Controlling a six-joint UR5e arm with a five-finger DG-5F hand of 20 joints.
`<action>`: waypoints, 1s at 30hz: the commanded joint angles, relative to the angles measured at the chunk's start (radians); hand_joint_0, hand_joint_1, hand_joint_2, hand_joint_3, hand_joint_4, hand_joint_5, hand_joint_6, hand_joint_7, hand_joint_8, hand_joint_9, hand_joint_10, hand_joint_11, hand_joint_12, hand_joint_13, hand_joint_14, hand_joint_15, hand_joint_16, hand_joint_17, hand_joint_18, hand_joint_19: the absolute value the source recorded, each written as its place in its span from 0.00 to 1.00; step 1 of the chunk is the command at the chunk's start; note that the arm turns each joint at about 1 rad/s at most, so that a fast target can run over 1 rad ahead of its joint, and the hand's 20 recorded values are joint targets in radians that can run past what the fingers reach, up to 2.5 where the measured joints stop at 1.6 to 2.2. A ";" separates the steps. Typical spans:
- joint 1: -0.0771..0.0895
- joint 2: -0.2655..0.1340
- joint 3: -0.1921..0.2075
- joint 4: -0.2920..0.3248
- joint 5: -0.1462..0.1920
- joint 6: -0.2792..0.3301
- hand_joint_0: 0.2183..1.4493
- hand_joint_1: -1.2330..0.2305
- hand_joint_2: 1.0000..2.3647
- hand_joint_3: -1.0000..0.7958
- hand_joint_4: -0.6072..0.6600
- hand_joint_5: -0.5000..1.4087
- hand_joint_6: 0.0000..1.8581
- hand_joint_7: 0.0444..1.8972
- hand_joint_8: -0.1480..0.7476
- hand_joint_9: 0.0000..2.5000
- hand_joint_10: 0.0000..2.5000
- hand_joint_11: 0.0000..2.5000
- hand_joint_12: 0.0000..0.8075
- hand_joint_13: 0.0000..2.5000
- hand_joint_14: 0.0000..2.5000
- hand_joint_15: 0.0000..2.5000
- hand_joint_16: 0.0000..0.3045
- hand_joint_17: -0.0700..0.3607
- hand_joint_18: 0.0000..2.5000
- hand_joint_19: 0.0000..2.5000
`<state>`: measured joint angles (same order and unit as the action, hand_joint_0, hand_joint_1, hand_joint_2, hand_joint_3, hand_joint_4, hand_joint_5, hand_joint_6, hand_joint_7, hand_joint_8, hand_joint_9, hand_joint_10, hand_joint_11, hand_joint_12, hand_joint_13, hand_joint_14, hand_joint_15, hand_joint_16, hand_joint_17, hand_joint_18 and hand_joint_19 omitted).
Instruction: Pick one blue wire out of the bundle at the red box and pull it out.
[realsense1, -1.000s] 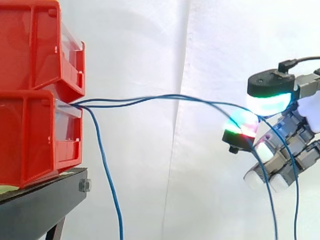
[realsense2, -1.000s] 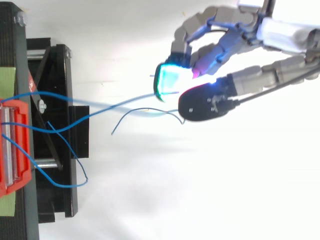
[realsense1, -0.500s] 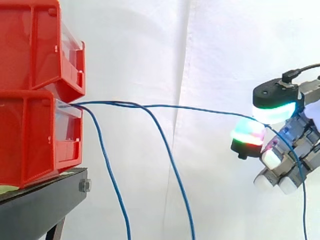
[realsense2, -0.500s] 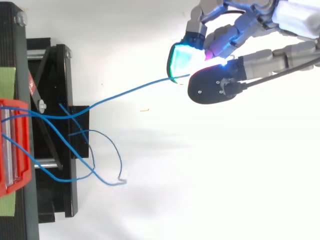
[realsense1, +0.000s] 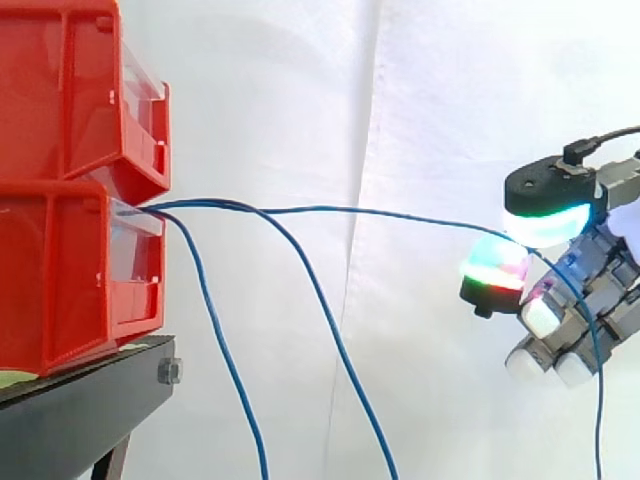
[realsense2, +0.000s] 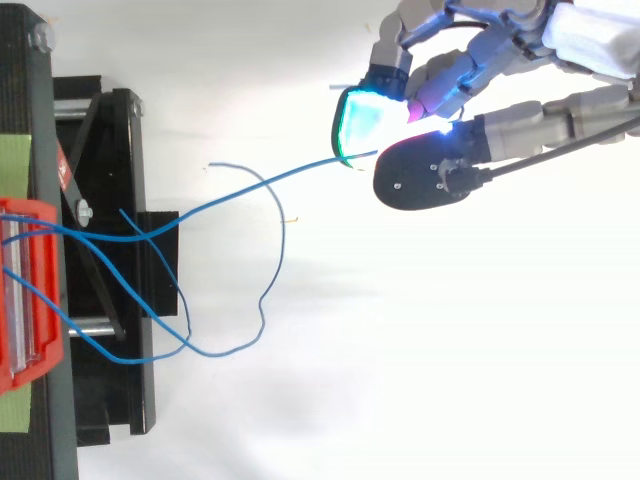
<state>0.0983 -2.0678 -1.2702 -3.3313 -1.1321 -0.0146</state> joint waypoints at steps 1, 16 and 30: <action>0.000 0.000 0.000 0.004 0.000 -0.001 0.29 0.27 0.03 0.52 0.46 0.23 0.48 0.48 0.45 0.36 0.01 0.14 0.52 0.21 0.00 0.13 0.25 0.56 0.16 0.21; -0.002 0.000 -0.002 0.006 -0.002 -0.001 0.29 0.27 0.03 0.51 0.46 0.23 0.48 0.48 0.45 0.39 0.01 0.16 0.51 0.22 0.01 0.13 0.25 0.55 0.18 0.21; -0.003 0.000 0.000 0.006 0.000 -0.001 0.29 0.27 0.04 0.51 0.46 0.23 0.48 0.47 0.45 0.39 0.01 0.16 0.51 0.23 0.01 0.14 0.25 0.56 0.18 0.21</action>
<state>0.0960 -2.0677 -1.2703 -3.3259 -1.1322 -0.0154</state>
